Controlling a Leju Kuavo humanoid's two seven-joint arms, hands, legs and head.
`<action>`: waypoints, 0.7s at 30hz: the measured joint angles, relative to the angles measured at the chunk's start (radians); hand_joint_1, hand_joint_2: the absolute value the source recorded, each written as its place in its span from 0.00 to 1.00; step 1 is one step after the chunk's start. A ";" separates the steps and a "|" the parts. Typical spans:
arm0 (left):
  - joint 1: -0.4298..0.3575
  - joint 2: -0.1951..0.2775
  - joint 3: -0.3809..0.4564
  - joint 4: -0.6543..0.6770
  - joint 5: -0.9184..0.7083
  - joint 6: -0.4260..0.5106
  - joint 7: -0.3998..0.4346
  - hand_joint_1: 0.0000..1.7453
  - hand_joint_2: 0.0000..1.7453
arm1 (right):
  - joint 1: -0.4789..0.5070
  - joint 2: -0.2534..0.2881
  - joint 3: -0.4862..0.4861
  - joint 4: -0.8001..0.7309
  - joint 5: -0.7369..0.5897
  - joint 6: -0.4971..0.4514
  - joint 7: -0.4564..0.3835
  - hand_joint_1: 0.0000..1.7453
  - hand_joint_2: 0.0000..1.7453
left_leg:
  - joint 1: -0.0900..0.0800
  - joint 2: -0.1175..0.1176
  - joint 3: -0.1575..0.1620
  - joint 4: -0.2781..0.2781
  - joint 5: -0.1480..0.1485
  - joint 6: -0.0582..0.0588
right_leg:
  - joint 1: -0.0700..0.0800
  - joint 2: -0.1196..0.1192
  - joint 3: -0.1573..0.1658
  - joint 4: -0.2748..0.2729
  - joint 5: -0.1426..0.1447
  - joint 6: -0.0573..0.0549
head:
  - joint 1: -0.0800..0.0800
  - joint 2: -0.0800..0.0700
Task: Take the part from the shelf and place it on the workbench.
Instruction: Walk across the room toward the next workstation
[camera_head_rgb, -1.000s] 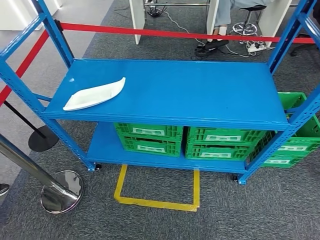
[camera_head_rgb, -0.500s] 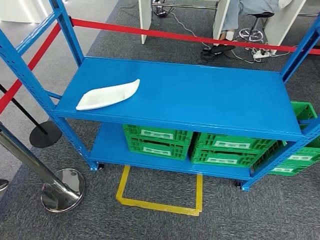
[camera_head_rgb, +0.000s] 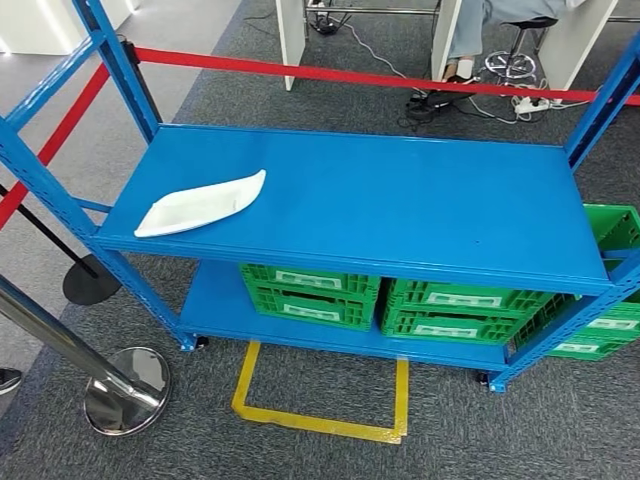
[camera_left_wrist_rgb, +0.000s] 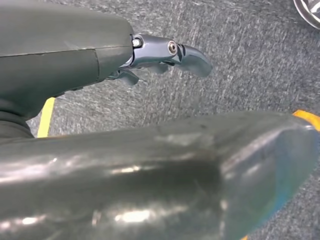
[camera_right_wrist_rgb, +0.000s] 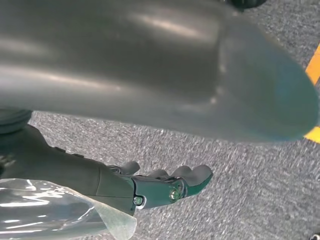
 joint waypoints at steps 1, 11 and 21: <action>0.002 0.000 0.000 0.000 0.000 0.000 0.000 0.00 0.00 | 0.000 0.000 0.001 0.000 0.000 0.000 0.000 0.00 0.00 | 0.001 0.000 -0.020 0.020 0.013 -0.001 | 0.000 0.001 0.006 0.000 -0.005 0.001 | 0.000 0.000; 0.013 0.008 -0.024 -0.006 0.040 0.012 0.005 0.00 0.00 | 0.002 -0.023 0.044 0.002 -0.071 -0.045 0.018 0.00 0.00 | -0.002 0.005 0.078 -0.262 0.162 0.044 | 0.004 0.000 0.032 0.015 -0.059 0.046 | 0.005 0.000; 0.014 0.017 -0.073 -0.008 0.094 0.037 0.022 0.00 0.00 | 0.005 -0.082 0.132 0.015 -0.166 -0.108 0.039 0.00 0.00 | -0.013 0.021 0.139 -0.265 0.112 0.049 | 0.009 -0.022 -0.058 0.048 0.024 0.035 | 0.008 0.000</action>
